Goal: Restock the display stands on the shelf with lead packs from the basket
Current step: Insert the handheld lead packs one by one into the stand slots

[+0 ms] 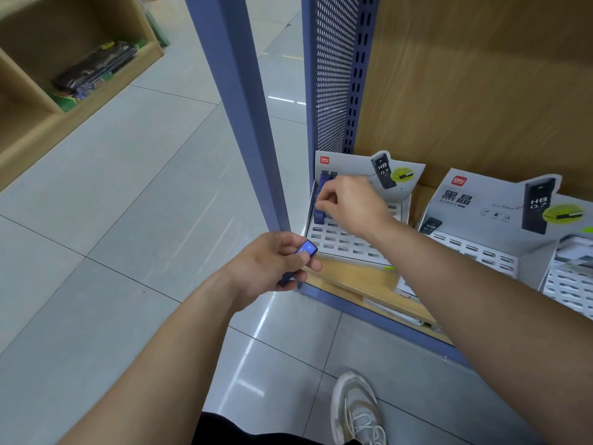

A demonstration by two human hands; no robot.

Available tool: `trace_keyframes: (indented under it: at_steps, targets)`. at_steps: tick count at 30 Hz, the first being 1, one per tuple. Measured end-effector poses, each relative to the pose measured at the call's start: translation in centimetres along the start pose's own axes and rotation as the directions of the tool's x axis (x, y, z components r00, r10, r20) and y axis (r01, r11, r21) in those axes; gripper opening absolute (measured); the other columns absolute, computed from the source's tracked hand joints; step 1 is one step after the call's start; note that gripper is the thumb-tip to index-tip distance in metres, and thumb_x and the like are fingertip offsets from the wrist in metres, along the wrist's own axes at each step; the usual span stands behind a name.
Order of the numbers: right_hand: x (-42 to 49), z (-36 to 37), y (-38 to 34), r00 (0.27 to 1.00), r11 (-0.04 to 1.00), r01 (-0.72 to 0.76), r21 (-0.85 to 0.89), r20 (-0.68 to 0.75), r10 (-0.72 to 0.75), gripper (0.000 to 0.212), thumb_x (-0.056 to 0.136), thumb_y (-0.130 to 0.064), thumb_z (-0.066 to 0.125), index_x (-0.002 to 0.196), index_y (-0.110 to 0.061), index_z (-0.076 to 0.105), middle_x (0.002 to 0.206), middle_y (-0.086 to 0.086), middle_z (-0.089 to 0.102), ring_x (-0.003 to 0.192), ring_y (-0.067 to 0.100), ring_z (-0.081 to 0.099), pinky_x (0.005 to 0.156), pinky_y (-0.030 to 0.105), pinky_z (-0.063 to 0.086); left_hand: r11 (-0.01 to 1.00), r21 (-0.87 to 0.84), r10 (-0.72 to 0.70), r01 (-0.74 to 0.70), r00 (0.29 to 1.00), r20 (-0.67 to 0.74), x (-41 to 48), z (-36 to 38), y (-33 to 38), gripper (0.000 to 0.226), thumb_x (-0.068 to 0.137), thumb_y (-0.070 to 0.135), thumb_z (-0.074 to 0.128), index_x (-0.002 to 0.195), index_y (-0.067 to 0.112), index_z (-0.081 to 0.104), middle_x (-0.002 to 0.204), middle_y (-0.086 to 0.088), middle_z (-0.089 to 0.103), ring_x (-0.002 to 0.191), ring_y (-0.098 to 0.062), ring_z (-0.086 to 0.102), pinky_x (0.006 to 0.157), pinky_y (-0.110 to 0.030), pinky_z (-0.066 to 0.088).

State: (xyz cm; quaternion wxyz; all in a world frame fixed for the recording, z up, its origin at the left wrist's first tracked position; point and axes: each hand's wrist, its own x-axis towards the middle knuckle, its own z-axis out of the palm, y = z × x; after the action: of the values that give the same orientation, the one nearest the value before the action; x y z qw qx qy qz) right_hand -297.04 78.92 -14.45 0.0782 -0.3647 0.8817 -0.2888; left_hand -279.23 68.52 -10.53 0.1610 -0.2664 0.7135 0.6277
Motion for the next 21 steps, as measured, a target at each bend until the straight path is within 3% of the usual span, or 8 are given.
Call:
trace_keyframes:
  at_steps: [5, 10, 15, 21]
  targets:
    - [-0.4, 0.5, 0.2, 0.996, 0.995, -0.069, 0.071, -0.042, 0.073, 0.011, 0.089, -0.026, 0.073, 0.081, -0.017, 0.073, 0.07, -0.004, 0.067, 0.069, 0.014, 0.062, 0.066, 0.036, 0.055, 0.999, -0.035, -0.02, 0.019, 1.0, -0.017, 0.3, 0.1, 0.0, 0.019, 0.103, 0.007, 0.054, 0.118, 0.011, 0.065, 0.105, -0.01, 0.076, 0.075, -0.012, 0.065, 0.073, -0.022, 0.058]
    - [-4.2, -3.3, -0.1, 0.989, 0.935, -0.073, 0.348, -0.097, 0.113, 0.013, 0.095, -0.03, 0.065, 0.086, -0.023, 0.072, 0.068, -0.008, 0.067, 0.063, 0.006, 0.062, 0.06, 0.025, 0.049, 0.981, -0.192, 0.032, -0.033, 0.999, -0.007, 0.4, 1.4, 0.8, 0.025, 0.099, -0.002, 0.058, 0.115, 0.013, 0.069, 0.101, -0.014, 0.066, 0.083, -0.018, 0.066, 0.089, -0.04, 0.061]
    - [-11.5, -8.6, -0.5, 0.989, 0.781, -0.151, 0.606, 0.102, 0.112, 0.009, 0.094, -0.02, 0.066, 0.098, -0.017, 0.074, 0.085, 0.003, 0.071, 0.072, 0.026, 0.069, 0.067, 0.036, 0.061, 0.974, -0.196, 0.128, -0.114, 0.99, 0.061, -0.1, 4.6, 3.2, 0.022, 0.095, 0.002, 0.066, 0.108, 0.018, 0.073, 0.1, -0.013, 0.069, 0.088, -0.02, 0.071, 0.079, -0.036, 0.061]
    - [-15.4, -12.4, 2.0, 0.964, 0.678, -0.192, 0.71, 0.008, 0.265, 0.011, 0.088, -0.002, 0.071, 0.099, -0.003, 0.071, 0.085, 0.019, 0.071, 0.067, 0.021, 0.071, 0.065, 0.028, 0.06, 0.973, -0.168, 0.186, -0.158, 0.969, 0.163, -0.5, 10.0, 6.6, 0.024, 0.096, -0.004, 0.062, 0.117, 0.008, 0.066, 0.115, -0.018, 0.071, 0.1, -0.024, 0.075, 0.082, -0.037, 0.062]
